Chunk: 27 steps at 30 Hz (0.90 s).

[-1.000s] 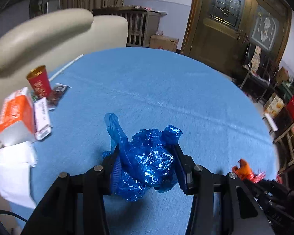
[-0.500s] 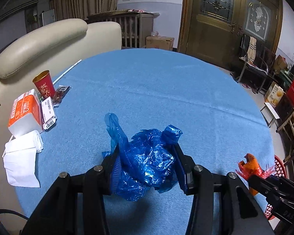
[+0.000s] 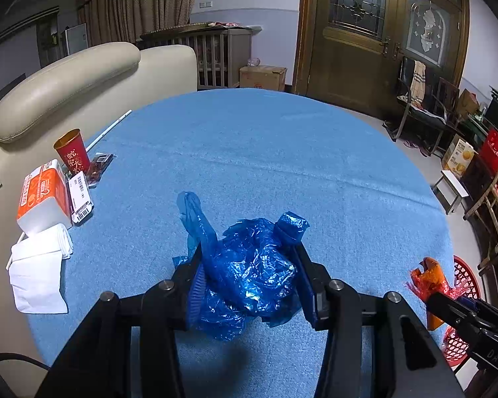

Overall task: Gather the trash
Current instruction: 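Carry the blue and orange bags toward the red wastebasket with both tools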

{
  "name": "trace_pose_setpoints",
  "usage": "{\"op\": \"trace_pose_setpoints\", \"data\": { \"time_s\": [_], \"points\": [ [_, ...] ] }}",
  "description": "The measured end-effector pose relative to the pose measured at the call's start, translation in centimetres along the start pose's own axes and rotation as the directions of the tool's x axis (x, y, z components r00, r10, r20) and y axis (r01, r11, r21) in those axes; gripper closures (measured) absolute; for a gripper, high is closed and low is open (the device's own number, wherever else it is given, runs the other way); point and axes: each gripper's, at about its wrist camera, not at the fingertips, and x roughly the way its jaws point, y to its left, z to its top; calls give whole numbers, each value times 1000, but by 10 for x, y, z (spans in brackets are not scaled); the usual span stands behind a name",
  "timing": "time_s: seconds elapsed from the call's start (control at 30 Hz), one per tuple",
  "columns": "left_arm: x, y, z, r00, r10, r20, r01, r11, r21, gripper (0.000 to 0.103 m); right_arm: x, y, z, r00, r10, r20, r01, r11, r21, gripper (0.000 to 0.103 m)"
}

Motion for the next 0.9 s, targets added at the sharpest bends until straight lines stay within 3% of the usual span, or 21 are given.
{"op": "trace_pose_setpoints", "data": {
  "time_s": [0.4,0.9],
  "points": [
    [9,1,2,1000,-19,-14,20,1000,22,53,-5,-4,0,1000,-15,26,14,999,34,57],
    [9,-19,1,999,-49,-8,50,995,81,53,-40,-27,-7,995,-41,92,31,994,105,57]
  ]
}}
